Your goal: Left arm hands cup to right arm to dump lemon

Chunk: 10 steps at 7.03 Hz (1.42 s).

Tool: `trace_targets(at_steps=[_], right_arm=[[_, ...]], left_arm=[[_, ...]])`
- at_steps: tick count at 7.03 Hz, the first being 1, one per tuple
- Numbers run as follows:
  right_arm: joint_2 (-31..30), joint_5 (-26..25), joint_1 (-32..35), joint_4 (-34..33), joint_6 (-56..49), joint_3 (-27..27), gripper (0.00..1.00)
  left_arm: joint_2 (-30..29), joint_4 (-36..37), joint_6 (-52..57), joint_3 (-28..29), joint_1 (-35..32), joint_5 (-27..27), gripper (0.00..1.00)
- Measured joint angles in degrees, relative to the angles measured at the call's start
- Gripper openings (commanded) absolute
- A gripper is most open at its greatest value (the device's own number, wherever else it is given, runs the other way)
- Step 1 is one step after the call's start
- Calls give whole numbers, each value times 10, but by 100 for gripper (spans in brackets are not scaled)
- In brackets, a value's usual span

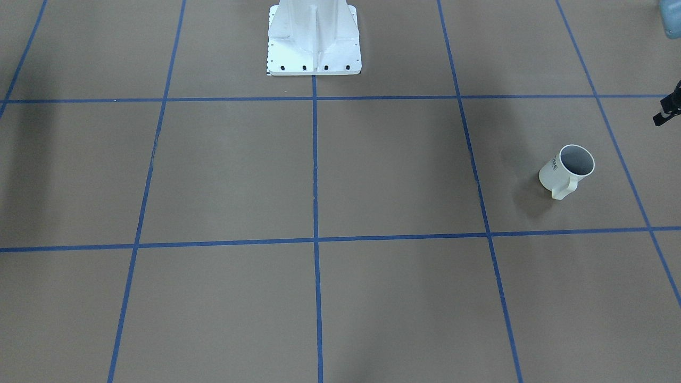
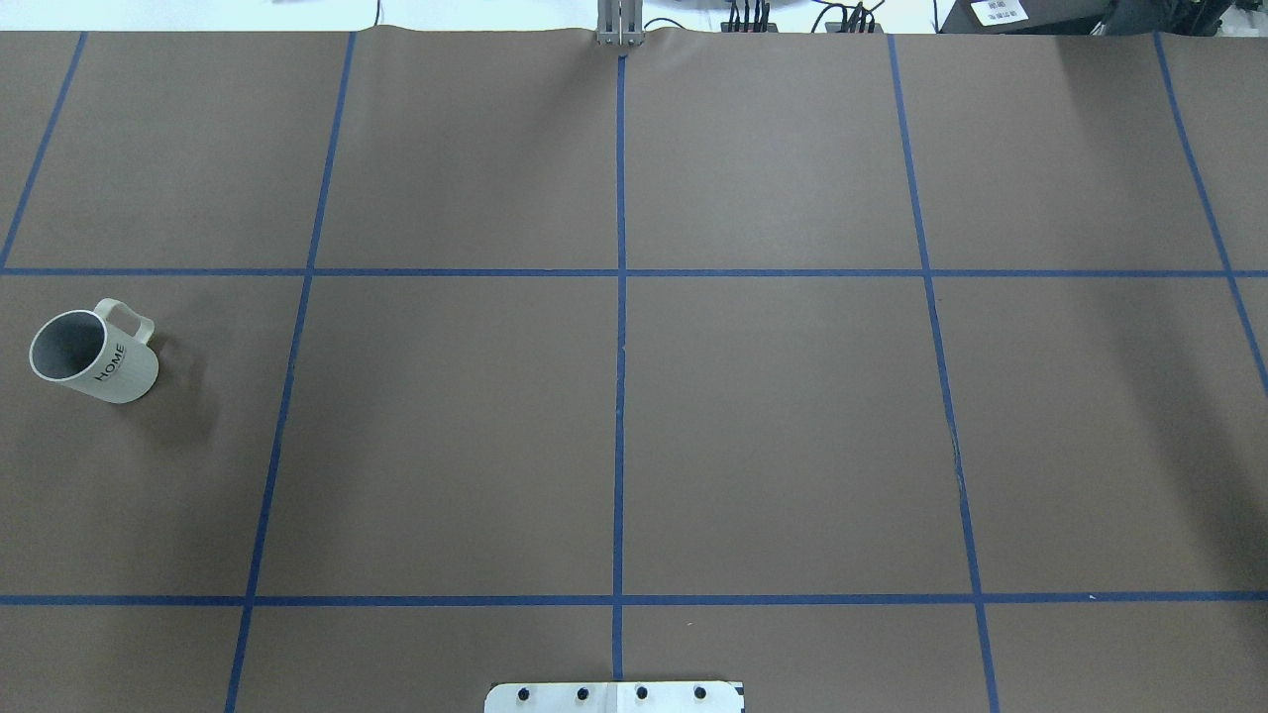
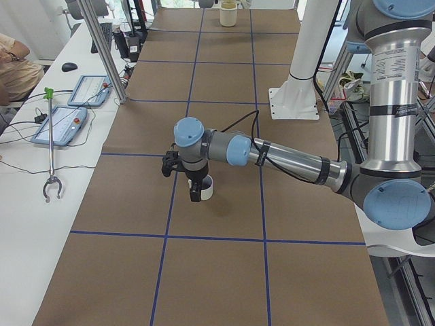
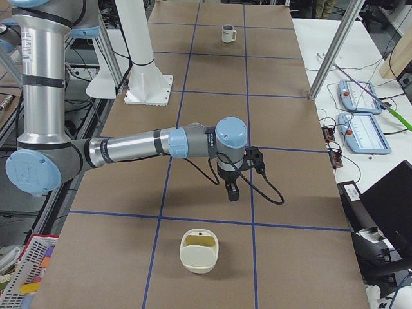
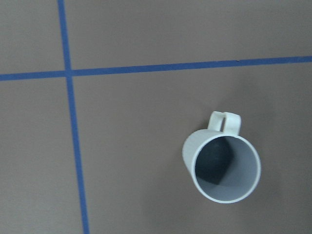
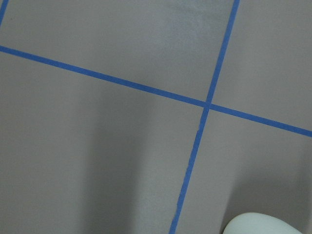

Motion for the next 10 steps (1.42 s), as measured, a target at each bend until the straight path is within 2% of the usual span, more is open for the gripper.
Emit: trace_targets(at_steps=[2,5,8,10], right_arm=[[-15,-6,20,-9,-14,8,100],[-33,-13,24,-6,-9,5,100],[-46,-9,9,-8,-6,-3,100],[-44,-20,-13,-8,-6,2,100]], left_arm=[[-3,-4,12,33,-31,15,100],[-13,-8,11,37,-42,16,100],[-33,-35,7,74,-36,7,100],[-36,-44,8,78,-34,8,100]])
